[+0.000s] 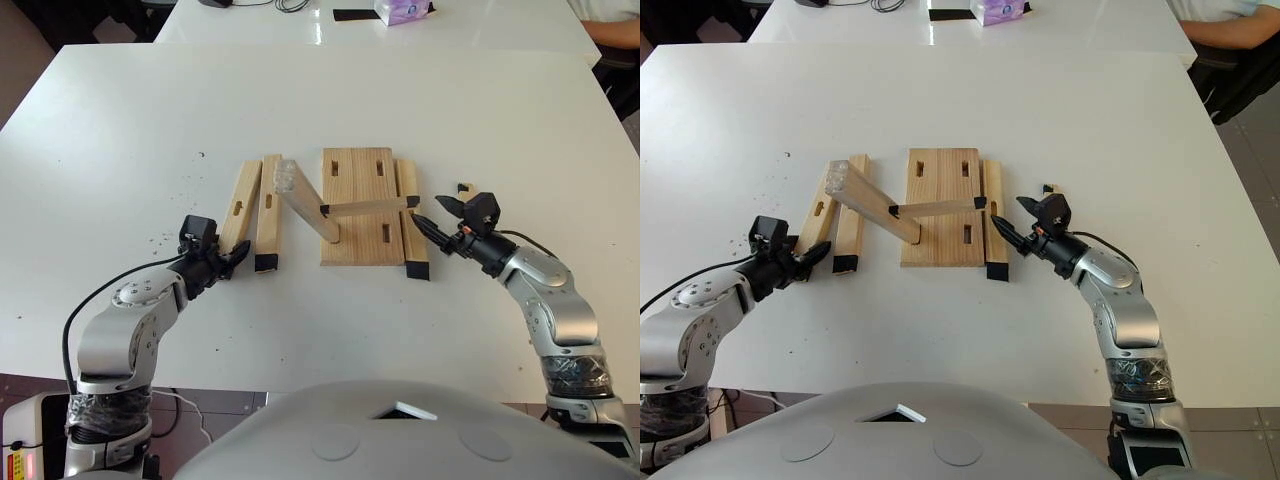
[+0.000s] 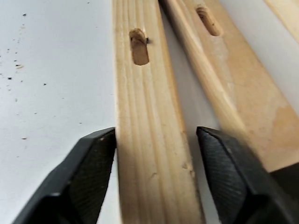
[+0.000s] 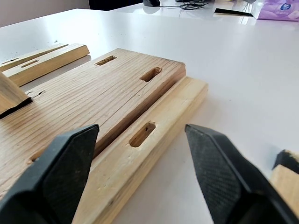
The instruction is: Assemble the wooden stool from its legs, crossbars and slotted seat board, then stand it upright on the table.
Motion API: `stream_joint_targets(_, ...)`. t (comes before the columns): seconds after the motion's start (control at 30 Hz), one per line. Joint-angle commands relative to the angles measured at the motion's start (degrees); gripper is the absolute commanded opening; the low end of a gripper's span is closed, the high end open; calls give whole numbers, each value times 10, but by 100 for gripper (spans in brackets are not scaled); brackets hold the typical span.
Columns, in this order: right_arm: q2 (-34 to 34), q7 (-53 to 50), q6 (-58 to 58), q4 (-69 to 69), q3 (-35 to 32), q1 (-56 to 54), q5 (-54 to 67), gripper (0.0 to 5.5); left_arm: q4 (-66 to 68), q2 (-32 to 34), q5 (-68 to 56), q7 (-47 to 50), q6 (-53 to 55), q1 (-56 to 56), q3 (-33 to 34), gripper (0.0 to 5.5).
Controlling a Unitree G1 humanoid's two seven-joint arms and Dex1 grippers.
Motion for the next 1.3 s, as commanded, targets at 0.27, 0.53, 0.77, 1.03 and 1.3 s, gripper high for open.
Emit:
stream_joint_targets(0.27,9,-36,36,30,-40,-60,15,340,20,-27,21,23,6,-6,-34,203)
stream_joint_targets(0.53,27,-166,-17,168,-142,-253,13,340,167,-44,-50,48,-97,-266,136,203)
stream_joint_targets(0.77,13,-124,-3,192,-78,-419,-13,340,114,-81,-301,-22,-127,-467,206,203)
stream_joint_targets(1.03,-4,17,262,54,-116,-561,298,340,54,8,-426,-230,-97,-465,129,203)
stream_joint_targets(1.3,-70,139,415,69,-112,-602,432,340,54,62,-410,-333,-112,-416,75,203)
